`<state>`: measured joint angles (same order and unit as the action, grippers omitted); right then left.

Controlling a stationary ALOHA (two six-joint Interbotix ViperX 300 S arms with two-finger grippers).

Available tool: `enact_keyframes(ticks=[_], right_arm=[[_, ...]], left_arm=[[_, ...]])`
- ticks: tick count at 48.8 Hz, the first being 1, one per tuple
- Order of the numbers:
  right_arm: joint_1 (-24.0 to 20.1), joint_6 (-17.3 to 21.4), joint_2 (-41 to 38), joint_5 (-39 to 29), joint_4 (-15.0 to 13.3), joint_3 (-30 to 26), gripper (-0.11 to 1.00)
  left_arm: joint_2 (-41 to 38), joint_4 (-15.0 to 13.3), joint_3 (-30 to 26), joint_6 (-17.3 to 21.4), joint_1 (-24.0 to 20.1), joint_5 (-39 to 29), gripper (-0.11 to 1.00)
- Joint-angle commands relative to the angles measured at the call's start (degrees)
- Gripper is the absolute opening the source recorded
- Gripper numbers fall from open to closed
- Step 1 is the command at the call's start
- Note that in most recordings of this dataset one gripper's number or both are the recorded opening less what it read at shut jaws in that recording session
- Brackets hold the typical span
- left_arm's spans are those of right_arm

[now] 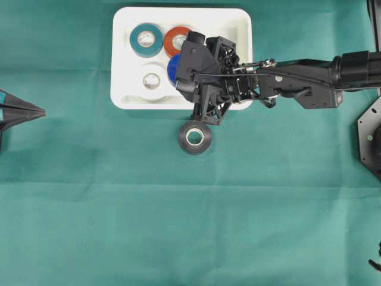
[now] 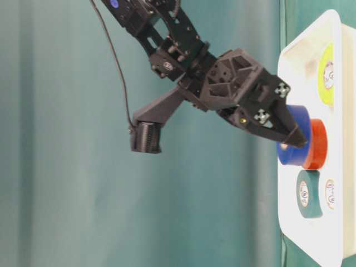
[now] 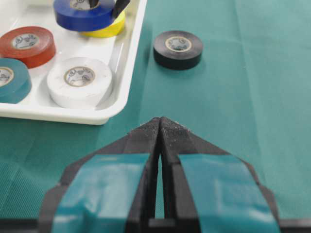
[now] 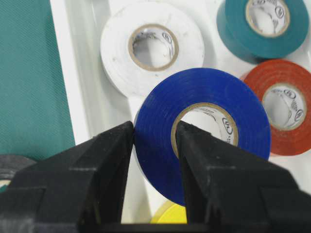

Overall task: Put the tape into the white case with the right arm.
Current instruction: 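Carry the blue roll into the tray's bottom middle and release, then retract the open right gripper to the right side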

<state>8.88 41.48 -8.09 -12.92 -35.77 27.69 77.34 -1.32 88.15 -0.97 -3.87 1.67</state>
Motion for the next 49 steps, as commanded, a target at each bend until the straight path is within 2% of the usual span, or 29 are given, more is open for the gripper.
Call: enact_keyframes(ticks=[1, 4, 7, 11, 17, 19, 23, 35, 49], right_arm=[[0.3, 0.0, 0.9, 0.5, -0.2, -1.0, 0.01], [0.3, 0.0, 0.9, 0.4, -0.2, -1.1, 0.03], [0.3, 0.0, 0.9, 0.3, -0.2, -1.1, 0.13], [0.3, 0.0, 0.9, 0.3, -0.2, -1.0, 0.34], [0.3, -0.2, 0.9, 0.4, -0.2, -0.8, 0.72], [0.3, -0.2, 0.9, 0.3, -0.2, -0.7, 0.79], [0.3, -0.2, 1.0, 0.1, -0.4, -0.4, 0.74], [0.4, -0.2, 4.2, -0.6, -0.4, 3.2, 0.74], [0.4, -0.2, 12.9, -0.5, -0.4, 12.6, 0.74]], left_arm=[[-0.4, 0.0, -0.7, 0.0, -0.2, 0.3, 0.0], [-0.4, -0.1, -0.7, 0.0, -0.2, 0.3, 0.0], [-0.4, 0.0, -0.7, 0.0, -0.2, 0.3, 0.0], [-0.4, -0.1, -0.7, 0.0, -0.2, 0.3, 0.0], [-0.4, 0.0, -0.7, 0.0, -0.2, 0.3, 0.0], [-0.4, -0.1, -0.7, 0.0, -0.2, 0.3, 0.0], [-0.4, -0.1, -0.7, 0.0, -0.2, 0.3, 0.0], [-0.4, -0.1, -0.7, 0.0, -0.2, 0.3, 0.0], [-0.4, -0.1, -0.7, 0.0, -0.2, 0.3, 0.0]])
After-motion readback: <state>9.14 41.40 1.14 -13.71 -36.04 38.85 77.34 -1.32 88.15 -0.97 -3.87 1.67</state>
